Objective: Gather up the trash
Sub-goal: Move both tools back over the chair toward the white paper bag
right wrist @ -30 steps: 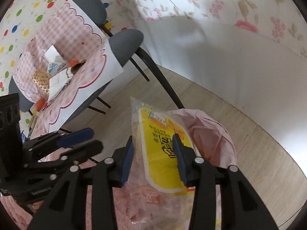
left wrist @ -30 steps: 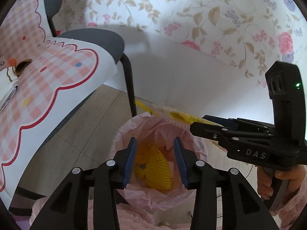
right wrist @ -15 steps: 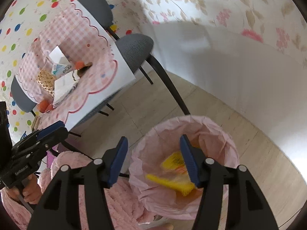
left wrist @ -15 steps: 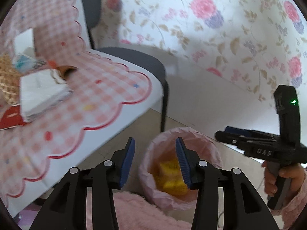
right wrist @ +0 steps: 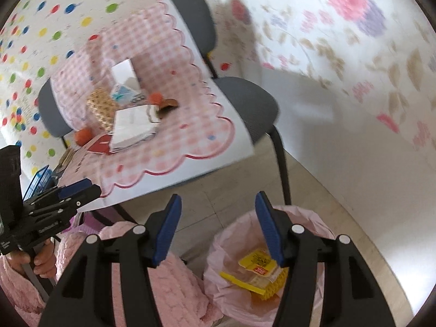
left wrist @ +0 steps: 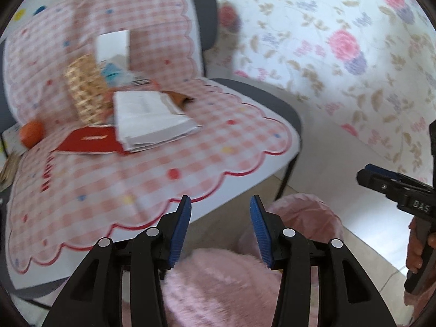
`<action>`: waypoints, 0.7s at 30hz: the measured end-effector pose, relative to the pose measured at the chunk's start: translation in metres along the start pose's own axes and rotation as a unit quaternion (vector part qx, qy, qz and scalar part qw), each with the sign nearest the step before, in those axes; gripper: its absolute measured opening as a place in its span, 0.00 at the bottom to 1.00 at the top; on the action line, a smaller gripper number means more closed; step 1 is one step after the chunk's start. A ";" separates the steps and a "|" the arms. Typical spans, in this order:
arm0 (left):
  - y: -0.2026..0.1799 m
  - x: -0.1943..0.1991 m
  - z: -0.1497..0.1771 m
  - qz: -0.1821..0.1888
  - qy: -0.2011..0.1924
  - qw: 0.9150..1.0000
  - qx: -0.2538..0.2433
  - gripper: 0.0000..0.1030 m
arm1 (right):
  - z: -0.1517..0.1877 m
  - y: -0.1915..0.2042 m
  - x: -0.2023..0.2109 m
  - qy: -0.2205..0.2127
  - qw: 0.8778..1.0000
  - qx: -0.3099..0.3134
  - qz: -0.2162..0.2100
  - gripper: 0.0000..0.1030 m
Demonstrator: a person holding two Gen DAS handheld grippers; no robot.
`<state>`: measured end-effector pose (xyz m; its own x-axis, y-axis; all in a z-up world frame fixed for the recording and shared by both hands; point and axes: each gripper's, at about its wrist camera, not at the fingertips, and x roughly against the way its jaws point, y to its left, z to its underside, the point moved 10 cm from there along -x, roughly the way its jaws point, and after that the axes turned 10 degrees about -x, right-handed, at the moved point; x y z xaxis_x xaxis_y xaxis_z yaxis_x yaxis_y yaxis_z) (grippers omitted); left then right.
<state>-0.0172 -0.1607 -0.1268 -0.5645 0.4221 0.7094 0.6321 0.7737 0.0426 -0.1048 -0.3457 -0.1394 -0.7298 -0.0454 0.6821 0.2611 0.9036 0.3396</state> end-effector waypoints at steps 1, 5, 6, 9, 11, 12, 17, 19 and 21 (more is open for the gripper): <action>0.006 0.002 0.001 -0.005 -0.001 1.000 0.006 0.48 | -0.002 0.006 -0.001 0.000 1.000 0.006 -0.003 0.54; 0.039 0.014 0.005 -0.037 -0.002 0.999 0.035 0.50 | -0.009 0.029 -0.010 -0.001 0.999 0.034 -0.015 0.54; 0.048 0.016 0.005 -0.046 -0.003 0.998 0.040 0.51 | -0.012 0.035 -0.012 -0.002 0.999 0.042 -0.017 0.54; 0.074 0.022 0.006 -0.074 -0.004 0.996 0.056 0.51 | -0.022 0.057 -0.024 -0.003 0.997 0.068 -0.028 0.54; 0.089 0.024 0.007 -0.090 -0.003 0.994 0.064 0.52 | -0.029 0.072 -0.034 -0.003 0.996 0.083 -0.036 0.54; 0.101 0.025 0.008 -0.102 -0.001 0.992 0.070 0.52 | -0.031 0.079 -0.039 -0.001 0.995 0.090 -0.040 0.54; 0.136 0.022 0.012 -0.135 0.003 0.986 0.092 0.52 | -0.039 0.113 -0.079 0.018 0.992 0.115 -0.057 0.54; 0.146 0.019 0.016 -0.138 0.005 0.985 0.103 0.52 | -0.040 0.125 -0.094 0.026 0.990 0.123 -0.062 0.54; 0.155 0.016 0.019 -0.140 0.008 0.984 0.109 0.52 | -0.040 0.135 -0.114 0.037 0.989 0.130 -0.060 0.54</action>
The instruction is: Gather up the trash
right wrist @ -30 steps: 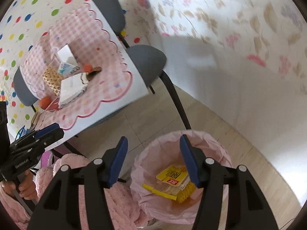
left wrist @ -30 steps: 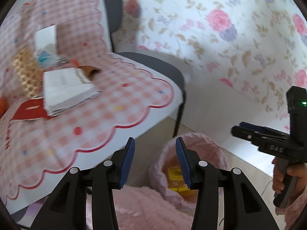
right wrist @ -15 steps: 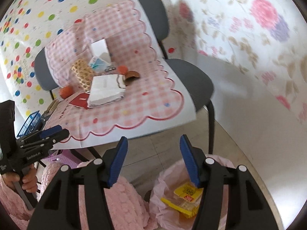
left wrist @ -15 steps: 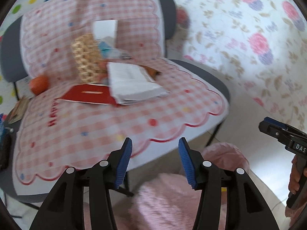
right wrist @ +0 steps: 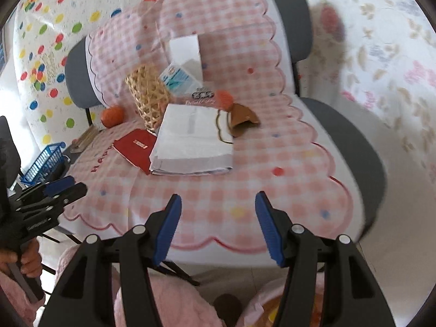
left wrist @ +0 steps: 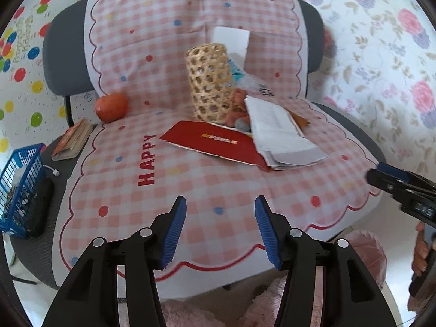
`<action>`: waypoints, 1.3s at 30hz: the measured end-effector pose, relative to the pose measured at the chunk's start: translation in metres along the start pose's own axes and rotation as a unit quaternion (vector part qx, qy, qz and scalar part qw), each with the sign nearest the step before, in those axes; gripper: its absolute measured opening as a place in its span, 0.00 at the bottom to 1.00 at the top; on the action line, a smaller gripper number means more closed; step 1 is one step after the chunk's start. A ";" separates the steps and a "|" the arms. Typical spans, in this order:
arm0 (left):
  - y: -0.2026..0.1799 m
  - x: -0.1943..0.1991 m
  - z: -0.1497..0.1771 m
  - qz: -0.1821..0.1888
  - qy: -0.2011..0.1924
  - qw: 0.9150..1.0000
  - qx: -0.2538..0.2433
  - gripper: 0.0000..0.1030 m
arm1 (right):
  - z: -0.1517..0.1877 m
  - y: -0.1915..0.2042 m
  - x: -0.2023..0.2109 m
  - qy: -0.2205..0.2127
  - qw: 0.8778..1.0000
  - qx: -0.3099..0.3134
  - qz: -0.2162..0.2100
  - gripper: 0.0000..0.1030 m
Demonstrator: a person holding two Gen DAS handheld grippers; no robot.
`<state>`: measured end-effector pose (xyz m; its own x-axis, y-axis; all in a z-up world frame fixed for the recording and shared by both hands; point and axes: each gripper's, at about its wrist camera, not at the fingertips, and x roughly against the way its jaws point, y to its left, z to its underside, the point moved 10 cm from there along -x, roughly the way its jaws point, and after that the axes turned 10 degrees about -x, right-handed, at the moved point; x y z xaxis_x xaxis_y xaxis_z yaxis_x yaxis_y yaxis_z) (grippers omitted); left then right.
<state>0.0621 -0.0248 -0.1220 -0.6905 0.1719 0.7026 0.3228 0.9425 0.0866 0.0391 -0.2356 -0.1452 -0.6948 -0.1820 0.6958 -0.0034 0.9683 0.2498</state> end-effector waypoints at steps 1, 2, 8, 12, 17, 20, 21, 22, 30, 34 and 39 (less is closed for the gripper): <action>0.002 -0.002 0.000 -0.002 0.001 1.000 0.001 0.52 | -0.002 0.003 -0.012 0.007 1.000 0.003 0.002 0.54; 0.005 -0.004 0.000 -0.004 0.002 1.000 0.002 0.52 | -0.004 0.003 -0.020 0.011 1.000 0.003 0.003 0.54; 0.021 -0.016 -0.007 -0.007 0.002 1.000 0.013 0.52 | -0.023 -0.002 -0.067 0.029 0.999 -0.019 0.011 0.42; 0.023 -0.020 -0.008 -0.003 0.002 1.000 0.014 0.52 | -0.024 -0.009 -0.090 0.047 0.998 -0.030 0.026 0.37; 0.019 -0.026 -0.001 0.001 0.010 1.000 0.012 0.52 | -0.018 -0.006 -0.091 0.034 0.999 -0.015 0.038 0.21; 0.015 -0.026 0.003 0.006 0.015 1.000 0.014 0.52 | -0.016 -0.003 -0.088 0.035 0.999 -0.018 0.029 0.05; 0.014 -0.025 0.003 0.006 0.015 1.000 0.013 0.52 | -0.016 -0.003 -0.086 0.035 0.999 -0.021 0.027 0.04; 0.013 -0.024 0.003 0.006 0.013 1.000 0.010 0.52 | -0.017 -0.003 -0.082 0.034 0.999 -0.023 0.022 0.03; -0.003 -0.011 -0.004 0.011 0.000 1.000 -0.007 0.52 | -0.037 -0.013 -0.011 0.003 0.999 -0.014 0.029 0.03; -0.010 -0.009 -0.006 0.018 -0.004 1.000 -0.013 0.52 | -0.042 -0.037 0.015 0.007 0.997 0.002 0.078 0.03; -0.017 -0.008 -0.008 0.026 -0.006 1.000 -0.016 0.52 | -0.037 -0.064 0.014 0.037 0.994 -0.018 0.103 0.03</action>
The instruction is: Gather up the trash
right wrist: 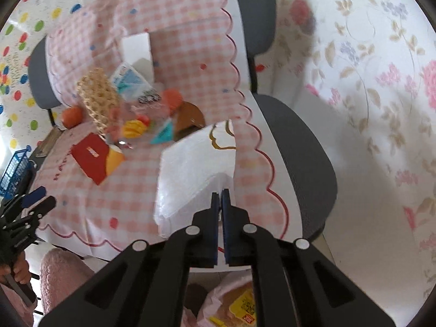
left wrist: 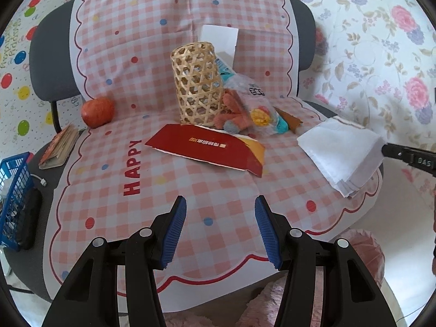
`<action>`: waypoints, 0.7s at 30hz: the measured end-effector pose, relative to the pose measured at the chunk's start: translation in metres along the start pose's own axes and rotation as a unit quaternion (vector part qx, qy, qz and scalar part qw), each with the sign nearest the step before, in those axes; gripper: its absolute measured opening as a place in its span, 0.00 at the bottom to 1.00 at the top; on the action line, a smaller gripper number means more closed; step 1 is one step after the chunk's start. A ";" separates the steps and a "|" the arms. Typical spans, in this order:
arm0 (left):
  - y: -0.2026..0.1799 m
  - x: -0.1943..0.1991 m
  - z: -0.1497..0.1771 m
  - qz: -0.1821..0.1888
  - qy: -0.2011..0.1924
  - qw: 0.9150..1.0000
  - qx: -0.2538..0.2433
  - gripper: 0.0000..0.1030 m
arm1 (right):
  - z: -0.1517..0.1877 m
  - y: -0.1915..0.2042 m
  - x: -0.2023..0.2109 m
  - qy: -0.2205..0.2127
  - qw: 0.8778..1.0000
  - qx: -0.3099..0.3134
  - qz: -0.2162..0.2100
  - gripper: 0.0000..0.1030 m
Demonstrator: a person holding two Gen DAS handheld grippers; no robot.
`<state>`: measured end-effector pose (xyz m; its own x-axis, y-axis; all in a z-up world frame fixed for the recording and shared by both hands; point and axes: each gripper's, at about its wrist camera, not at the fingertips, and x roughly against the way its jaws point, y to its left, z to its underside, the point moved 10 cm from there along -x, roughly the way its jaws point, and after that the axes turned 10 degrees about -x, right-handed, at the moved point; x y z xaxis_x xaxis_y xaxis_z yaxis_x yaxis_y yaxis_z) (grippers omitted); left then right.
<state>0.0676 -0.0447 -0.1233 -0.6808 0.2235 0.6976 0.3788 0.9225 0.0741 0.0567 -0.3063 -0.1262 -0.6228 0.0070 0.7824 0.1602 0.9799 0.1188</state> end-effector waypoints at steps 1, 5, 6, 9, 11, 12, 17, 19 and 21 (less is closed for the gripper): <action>-0.001 0.000 -0.001 0.000 0.000 1.000 0.000 0.52 | 0.002 -0.001 -0.006 0.008 1.000 0.000 0.002 0.03; -0.004 0.002 -0.003 -0.003 -0.003 1.000 -0.011 0.52 | 0.022 0.008 -0.019 0.046 0.999 0.001 -0.026 0.36; -0.005 0.002 -0.004 -0.005 -0.004 1.000 -0.013 0.52 | 0.024 0.010 -0.020 0.046 0.999 0.005 -0.028 0.41; -0.006 0.000 -0.004 -0.005 0.000 1.000 -0.013 0.52 | 0.028 0.009 -0.021 0.043 0.999 0.014 -0.023 0.42; -0.009 -0.002 -0.004 -0.003 0.002 1.000 -0.014 0.52 | 0.025 0.003 -0.022 0.036 0.999 0.002 -0.027 0.42; -0.011 -0.002 -0.004 -0.002 0.003 1.000 -0.016 0.52 | 0.021 0.001 -0.022 0.029 0.999 -0.001 -0.028 0.42; -0.020 -0.006 -0.006 -0.001 0.005 1.000 -0.024 0.52 | -0.008 -0.004 -0.045 0.002 0.999 -0.003 -0.041 0.31; -0.019 -0.009 -0.008 -0.006 0.006 1.000 -0.025 0.52 | -0.018 -0.001 -0.059 -0.001 0.999 0.008 -0.039 0.31; -0.016 -0.013 -0.009 -0.011 0.008 1.000 -0.023 0.52 | -0.028 -0.001 -0.078 0.001 0.999 0.011 -0.038 0.31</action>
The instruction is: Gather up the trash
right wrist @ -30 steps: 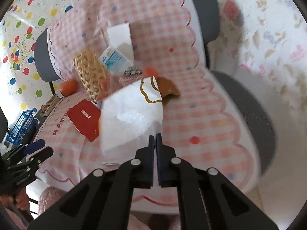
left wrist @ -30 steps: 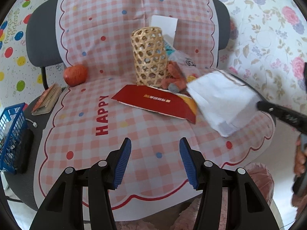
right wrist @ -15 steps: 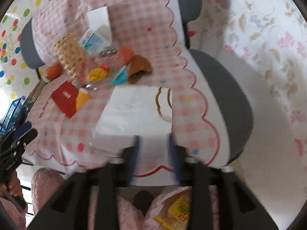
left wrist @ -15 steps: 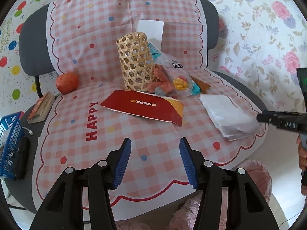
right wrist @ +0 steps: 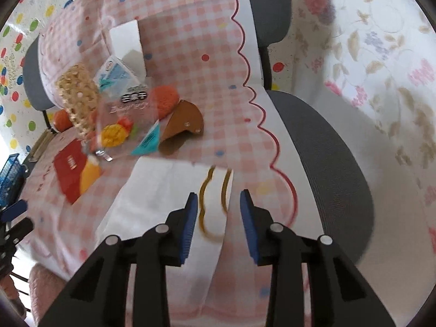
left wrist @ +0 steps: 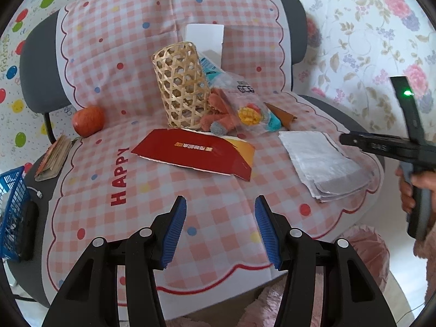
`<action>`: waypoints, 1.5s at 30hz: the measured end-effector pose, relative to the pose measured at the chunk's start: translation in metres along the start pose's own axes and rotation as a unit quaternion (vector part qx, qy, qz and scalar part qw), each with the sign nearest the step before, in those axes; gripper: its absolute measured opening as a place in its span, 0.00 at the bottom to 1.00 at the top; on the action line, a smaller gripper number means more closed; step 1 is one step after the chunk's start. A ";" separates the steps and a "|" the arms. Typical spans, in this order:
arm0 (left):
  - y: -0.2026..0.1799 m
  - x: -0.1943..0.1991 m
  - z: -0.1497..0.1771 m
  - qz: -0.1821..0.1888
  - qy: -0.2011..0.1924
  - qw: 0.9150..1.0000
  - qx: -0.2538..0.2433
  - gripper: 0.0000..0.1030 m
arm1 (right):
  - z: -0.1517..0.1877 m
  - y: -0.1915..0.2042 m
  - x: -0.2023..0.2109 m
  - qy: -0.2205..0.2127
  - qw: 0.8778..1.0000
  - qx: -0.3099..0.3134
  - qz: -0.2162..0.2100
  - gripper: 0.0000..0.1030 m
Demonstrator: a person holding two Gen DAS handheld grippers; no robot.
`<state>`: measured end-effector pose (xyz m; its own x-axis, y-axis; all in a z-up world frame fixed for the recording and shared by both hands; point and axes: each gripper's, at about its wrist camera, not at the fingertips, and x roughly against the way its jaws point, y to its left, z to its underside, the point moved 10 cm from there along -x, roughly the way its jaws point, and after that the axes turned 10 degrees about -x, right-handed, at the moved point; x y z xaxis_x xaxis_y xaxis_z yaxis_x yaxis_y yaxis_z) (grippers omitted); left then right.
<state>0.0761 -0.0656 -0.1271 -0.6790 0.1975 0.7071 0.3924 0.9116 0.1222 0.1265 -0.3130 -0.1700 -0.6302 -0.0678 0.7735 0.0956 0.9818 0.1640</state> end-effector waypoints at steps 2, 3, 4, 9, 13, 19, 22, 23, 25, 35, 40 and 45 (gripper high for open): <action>0.004 -0.004 -0.002 -0.004 0.002 1.000 0.003 0.52 | -0.007 -0.003 -0.017 0.007 1.000 -0.007 -0.002 0.31; 0.007 -0.007 -0.004 -0.008 0.003 1.000 0.002 0.52 | -0.010 -0.004 -0.023 0.009 1.000 -0.008 0.000 0.31; 0.009 -0.009 -0.006 -0.010 0.003 1.000 0.002 0.52 | -0.012 -0.005 -0.029 0.010 1.000 -0.007 0.005 0.31; 0.025 -0.022 -0.011 -0.027 0.011 1.000 0.005 0.52 | -0.013 -0.005 -0.041 0.017 0.999 0.025 0.016 0.31; 0.032 -0.025 -0.007 -0.027 0.015 0.999 0.015 0.52 | 0.003 0.006 -0.032 0.014 0.998 0.064 0.009 0.18; 0.030 -0.022 0.001 -0.024 0.020 0.999 0.016 0.52 | 0.004 0.012 -0.021 -0.008 0.998 0.061 0.005 0.06; 0.030 -0.015 0.001 -0.030 0.014 0.999 0.012 0.52 | -0.019 -0.002 -0.004 -0.062 0.998 0.017 0.018 0.06; 0.031 -0.011 0.000 -0.032 0.011 0.999 0.013 0.52 | -0.030 -0.011 0.007 -0.092 0.995 -0.010 0.025 0.06; 0.032 -0.007 0.000 -0.033 0.007 0.999 0.014 0.52 | -0.042 -0.022 0.022 -0.125 0.991 -0.041 0.030 0.06; 0.022 0.001 0.012 -0.022 0.008 1.000 0.010 0.52 | 0.011 -0.012 0.060 -0.151 0.988 0.026 0.035 0.06; 0.021 0.005 0.012 -0.020 0.004 1.000 0.014 0.52 | -0.007 -0.014 0.081 -0.198 0.978 0.000 0.069 0.05; 0.023 0.011 0.013 -0.023 0.001 1.000 0.012 0.52 | -0.034 -0.014 0.083 -0.195 0.979 -0.066 0.009 0.04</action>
<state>0.0704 -0.0376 -0.1256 -0.6956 0.1542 0.7017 0.3460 0.9279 0.1391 0.0990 -0.3385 -0.0870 -0.8715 0.0474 0.4881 0.1914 0.9493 0.2494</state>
